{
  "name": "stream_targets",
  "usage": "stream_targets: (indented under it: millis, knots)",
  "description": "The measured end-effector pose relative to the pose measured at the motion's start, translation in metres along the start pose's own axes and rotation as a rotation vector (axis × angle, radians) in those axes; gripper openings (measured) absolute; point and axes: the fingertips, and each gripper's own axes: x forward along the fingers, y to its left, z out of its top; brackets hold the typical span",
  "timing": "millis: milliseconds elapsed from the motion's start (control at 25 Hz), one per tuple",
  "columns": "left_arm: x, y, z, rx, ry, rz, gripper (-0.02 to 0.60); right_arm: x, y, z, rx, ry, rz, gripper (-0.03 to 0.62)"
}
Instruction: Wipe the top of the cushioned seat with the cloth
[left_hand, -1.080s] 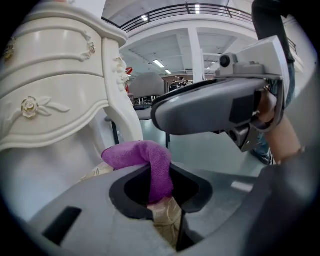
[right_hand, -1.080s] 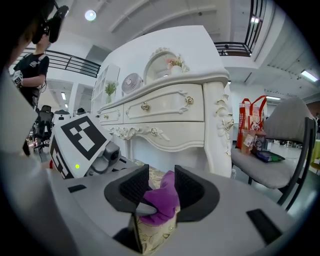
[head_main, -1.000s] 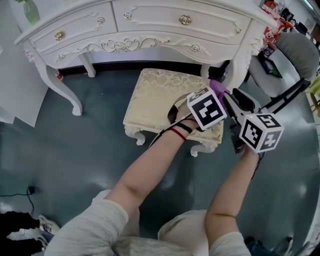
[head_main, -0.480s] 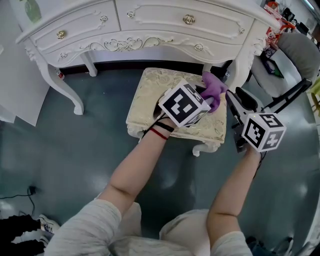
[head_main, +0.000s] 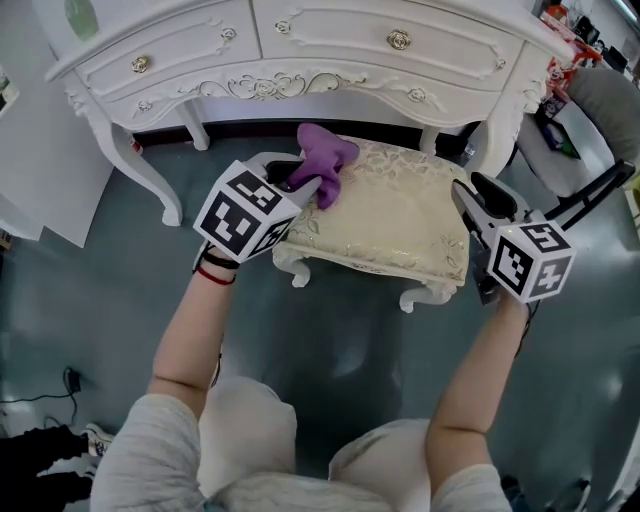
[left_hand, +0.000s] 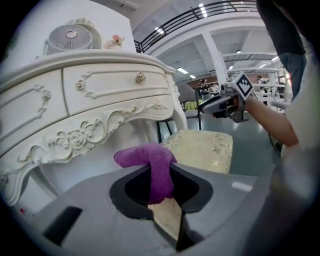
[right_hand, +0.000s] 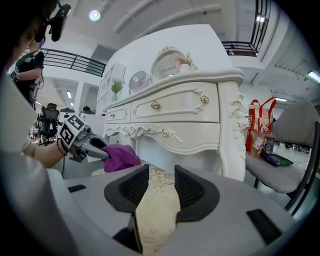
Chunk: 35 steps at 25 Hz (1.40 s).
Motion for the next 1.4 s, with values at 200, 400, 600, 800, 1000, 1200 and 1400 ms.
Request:
stream_targets:
  millis: [200,400,600,800,1000,1200,1400]
  knots:
    - [-0.022,0.018,-0.035,-0.040,0.042,0.053,0.081,0.010,0.010,-0.003,-0.003,0.021,0.022,0.143]
    - [-0.023,0.021,-0.055,-0.082,0.068,0.075,0.081,0.015,0.016,-0.002,-0.014,0.034,0.030,0.143]
    - [-0.013,0.015,-0.068,-0.095,0.087,0.051,0.081,0.014,0.016,0.000,-0.015,0.029,0.026,0.143]
    - [-0.006,0.012,-0.065,-0.095,0.092,0.042,0.081,0.011,0.014,0.000,-0.014,0.026,0.026,0.143]
    - [0.001,0.007,-0.056,-0.082,0.098,0.024,0.081,0.010,0.014,0.000,-0.009,0.018,0.041,0.143]
    - [0.010,0.000,-0.048,-0.059,0.108,0.010,0.081,0.006,0.013,0.002,-0.005,0.007,0.040,0.143]
    - [0.020,-0.016,-0.035,-0.049,0.095,-0.024,0.081,0.002,0.009,0.003,-0.003,0.001,0.034,0.143]
